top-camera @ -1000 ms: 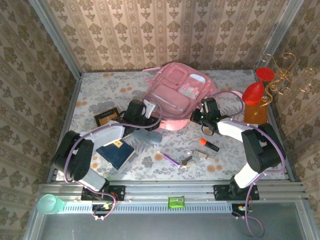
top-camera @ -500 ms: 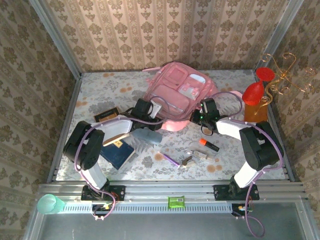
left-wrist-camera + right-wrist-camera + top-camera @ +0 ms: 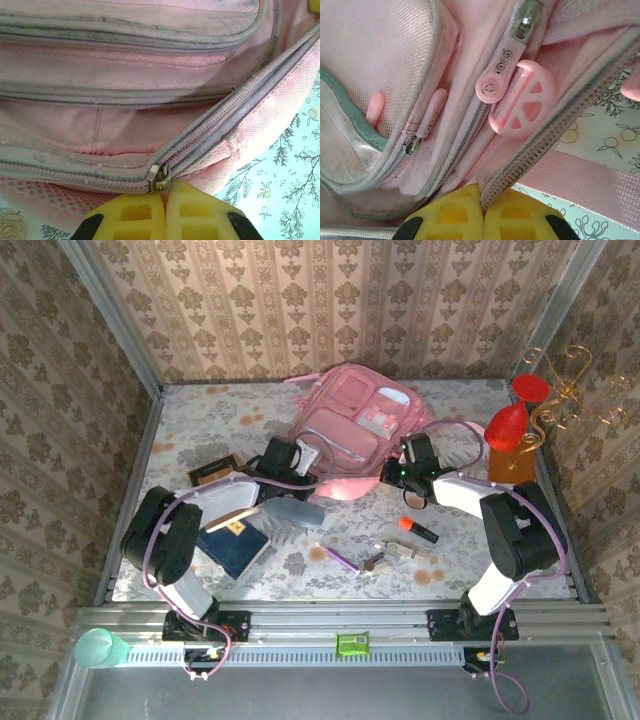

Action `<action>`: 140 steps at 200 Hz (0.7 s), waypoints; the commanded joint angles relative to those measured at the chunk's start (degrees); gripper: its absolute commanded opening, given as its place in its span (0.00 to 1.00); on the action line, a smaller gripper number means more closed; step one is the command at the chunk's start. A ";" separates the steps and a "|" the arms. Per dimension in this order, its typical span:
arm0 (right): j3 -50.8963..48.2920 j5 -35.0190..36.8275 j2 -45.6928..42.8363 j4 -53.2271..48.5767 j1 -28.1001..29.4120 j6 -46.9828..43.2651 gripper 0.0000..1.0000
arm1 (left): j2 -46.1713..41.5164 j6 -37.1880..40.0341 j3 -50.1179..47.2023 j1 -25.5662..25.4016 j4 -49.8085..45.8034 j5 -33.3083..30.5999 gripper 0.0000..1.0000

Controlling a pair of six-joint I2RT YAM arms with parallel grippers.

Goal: Pack the student bag

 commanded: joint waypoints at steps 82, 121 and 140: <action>7.10 9.75 1.09 -10.66 -5.08 -10.18 0.00 | -3.15 -0.85 -4.66 10.30 0.17 6.66 0.00; 10.29 2.02 2.50 -11.01 -8.05 -8.81 0.00 | -2.87 -0.91 -5.66 11.63 0.62 10.41 0.00; 12.78 0.25 4.10 -13.13 -8.07 -9.20 0.00 | -2.88 -0.42 -5.41 11.52 0.14 10.84 0.00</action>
